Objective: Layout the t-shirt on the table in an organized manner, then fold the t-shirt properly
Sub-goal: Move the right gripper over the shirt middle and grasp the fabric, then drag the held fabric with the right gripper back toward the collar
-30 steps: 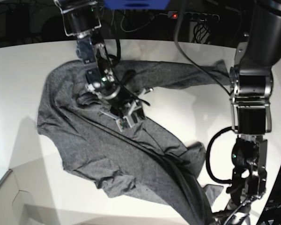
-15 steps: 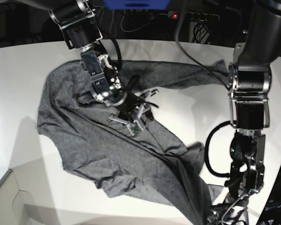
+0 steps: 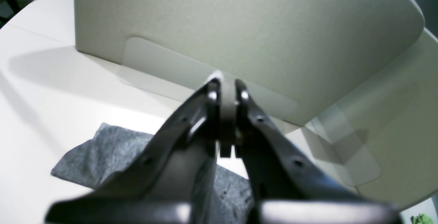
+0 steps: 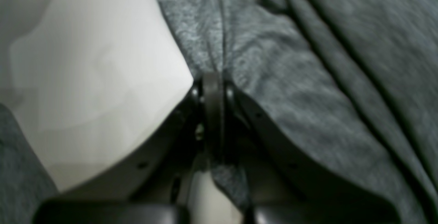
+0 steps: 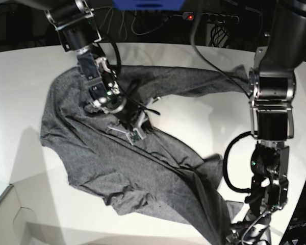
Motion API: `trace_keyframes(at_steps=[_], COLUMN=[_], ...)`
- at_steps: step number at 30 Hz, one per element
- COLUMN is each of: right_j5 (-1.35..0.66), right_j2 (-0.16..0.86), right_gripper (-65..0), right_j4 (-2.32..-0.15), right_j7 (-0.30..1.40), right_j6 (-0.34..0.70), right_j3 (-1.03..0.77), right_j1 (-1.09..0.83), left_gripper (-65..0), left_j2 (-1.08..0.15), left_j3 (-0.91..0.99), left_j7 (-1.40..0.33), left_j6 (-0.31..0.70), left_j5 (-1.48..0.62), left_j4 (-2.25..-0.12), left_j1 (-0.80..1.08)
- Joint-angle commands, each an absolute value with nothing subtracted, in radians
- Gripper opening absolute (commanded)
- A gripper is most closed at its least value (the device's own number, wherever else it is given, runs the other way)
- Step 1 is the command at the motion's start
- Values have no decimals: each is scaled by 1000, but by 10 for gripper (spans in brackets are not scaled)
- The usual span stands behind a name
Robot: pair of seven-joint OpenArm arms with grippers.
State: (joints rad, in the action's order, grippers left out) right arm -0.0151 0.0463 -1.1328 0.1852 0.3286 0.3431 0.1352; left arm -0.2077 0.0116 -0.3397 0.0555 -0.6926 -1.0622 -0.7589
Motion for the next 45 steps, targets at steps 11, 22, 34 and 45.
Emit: trace_keyframes(at_steps=[11,22,34,45], right_j5=[-1,-5,-5,-7], right_j2=[143,193,199,193], right_gripper=[-650,-650,-650,-650], right_j4=[-1472,-1561,-1561,-1567], right_j7=[213,30,-56,-119], right_j6=[326,326,326,326], right_j3=[341,182,127,12], right_j1=[-77,-232,-315,-363], left_gripper=[-649,-649,-649,-649], left_j2=[-288,-325,-314,-314], left_j3=[21,87,168,254], left_j7=[-311,-311,-300,-300], left_j6=[64,64,68,70], left_j5=[-704,-704,-699,-696], left_j4=[-1354,-1468,-1326,-1127], left_j1=[-736,-630,-504,-553])
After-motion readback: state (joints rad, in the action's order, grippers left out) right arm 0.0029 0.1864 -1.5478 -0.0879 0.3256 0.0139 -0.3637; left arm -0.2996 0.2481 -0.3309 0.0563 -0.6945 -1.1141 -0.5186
